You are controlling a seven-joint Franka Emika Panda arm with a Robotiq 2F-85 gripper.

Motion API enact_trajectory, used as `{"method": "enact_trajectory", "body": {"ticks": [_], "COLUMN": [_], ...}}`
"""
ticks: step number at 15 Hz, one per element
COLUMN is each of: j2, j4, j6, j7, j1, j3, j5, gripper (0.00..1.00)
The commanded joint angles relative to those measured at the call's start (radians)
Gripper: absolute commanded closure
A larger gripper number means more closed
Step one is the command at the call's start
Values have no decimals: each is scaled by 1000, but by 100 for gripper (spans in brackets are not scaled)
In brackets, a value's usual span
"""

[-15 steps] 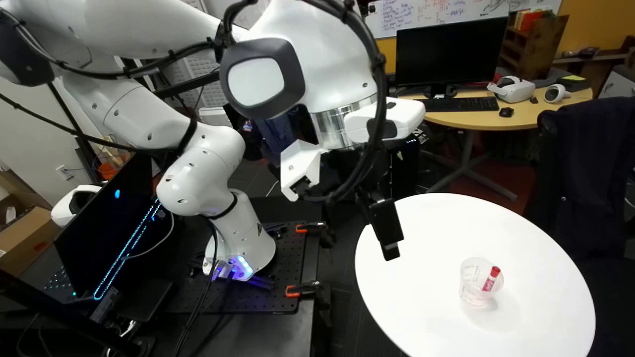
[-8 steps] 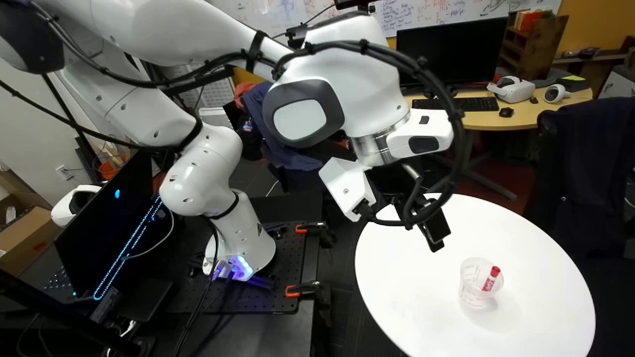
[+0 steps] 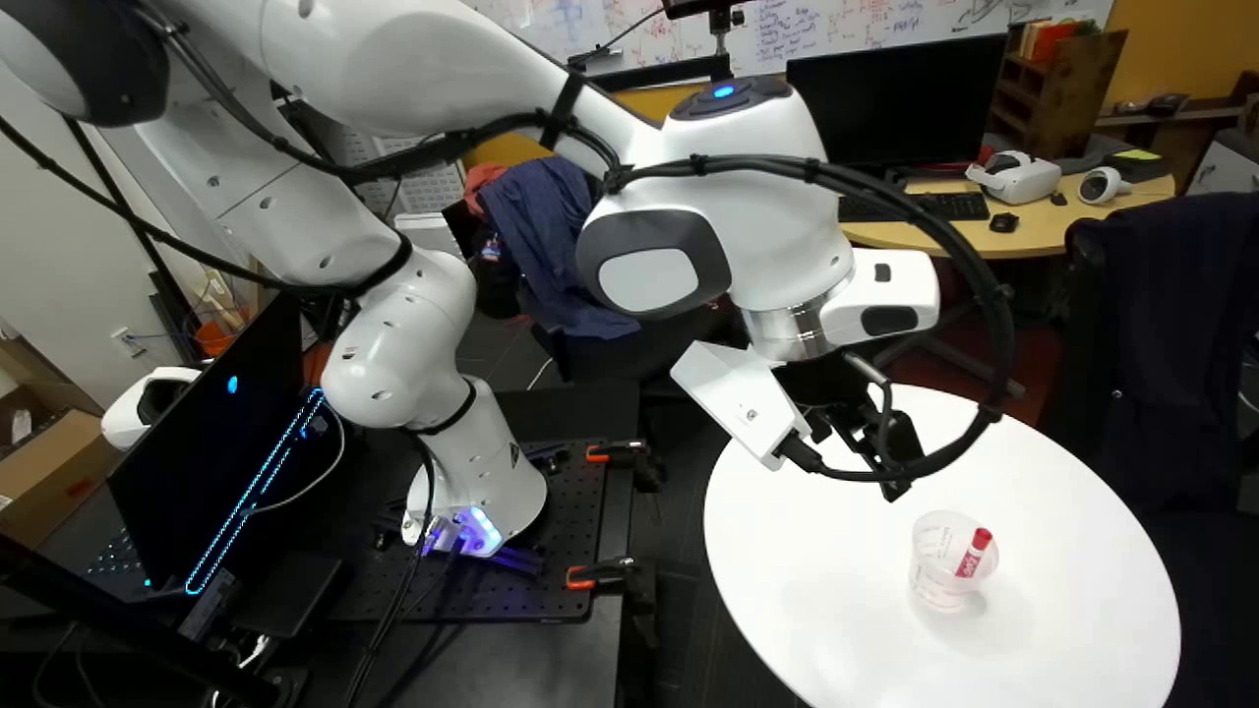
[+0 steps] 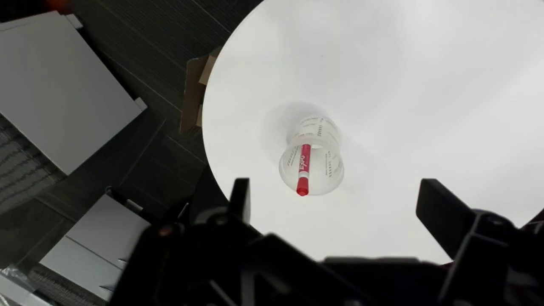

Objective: Remove the marker from the cup and put it on the table

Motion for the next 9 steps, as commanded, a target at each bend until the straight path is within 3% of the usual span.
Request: {"method": "enact_trajectory", "body": {"ticks": [1,5,6,9], "j2": [117,196,150,189], "j4": [51,87,50,70], "j6": [83,85,81,81], "j7": [-24,-18,-5,-5], "j1": [-10,-20,-38,-41], "j3": [23,49,60,72], "j5": [29,42,20,28], "gripper": [0,0,0,0]}}
